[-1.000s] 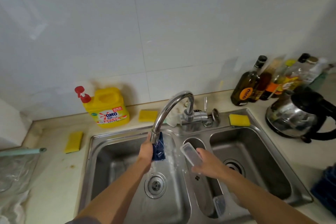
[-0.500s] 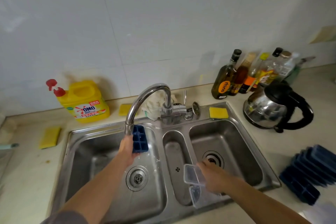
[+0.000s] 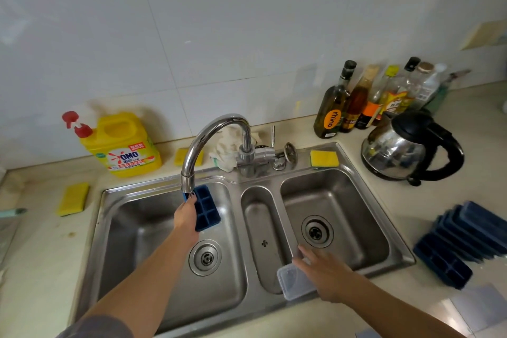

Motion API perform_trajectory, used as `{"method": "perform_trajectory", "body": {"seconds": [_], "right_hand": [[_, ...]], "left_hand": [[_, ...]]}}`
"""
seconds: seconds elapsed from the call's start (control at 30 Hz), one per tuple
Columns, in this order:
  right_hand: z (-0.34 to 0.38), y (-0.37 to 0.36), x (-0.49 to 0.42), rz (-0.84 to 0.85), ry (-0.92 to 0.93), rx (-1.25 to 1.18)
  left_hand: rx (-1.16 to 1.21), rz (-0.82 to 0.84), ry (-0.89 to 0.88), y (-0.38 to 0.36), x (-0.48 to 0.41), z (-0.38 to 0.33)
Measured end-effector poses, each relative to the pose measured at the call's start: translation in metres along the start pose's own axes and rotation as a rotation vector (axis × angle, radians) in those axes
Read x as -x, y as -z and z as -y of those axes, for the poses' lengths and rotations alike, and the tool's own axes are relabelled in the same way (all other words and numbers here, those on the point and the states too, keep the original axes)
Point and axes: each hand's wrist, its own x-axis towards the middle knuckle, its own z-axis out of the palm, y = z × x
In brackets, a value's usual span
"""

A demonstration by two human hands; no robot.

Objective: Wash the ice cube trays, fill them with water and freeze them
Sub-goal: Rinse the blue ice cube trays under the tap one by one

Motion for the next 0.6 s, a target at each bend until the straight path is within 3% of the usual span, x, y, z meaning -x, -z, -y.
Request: {"method": "perform_trajectory", "body": {"seconds": [0.13, 0.4, 0.5, 0.6], "right_hand": [[0.002, 0.01, 0.001, -0.02, -0.017, 0.014], [0.016, 0.055, -0.021, -0.249, -0.016, -0.126], [0.038, 0.084, -0.034, -0.28, -0.05, -0.287], [0.069, 0.112, -0.049, -0.318, -0.081, -0.602]], "left_hand": [[0.002, 0.013, 0.021, -0.002, 0.007, -0.001], [0.037, 0.116, 0.044, -0.002, 0.025, -0.008], [0.082, 0.122, 0.083, 0.004, 0.03, -0.011], [0.103, 0.164, 0.086, 0.011, 0.033, -0.013]]}}
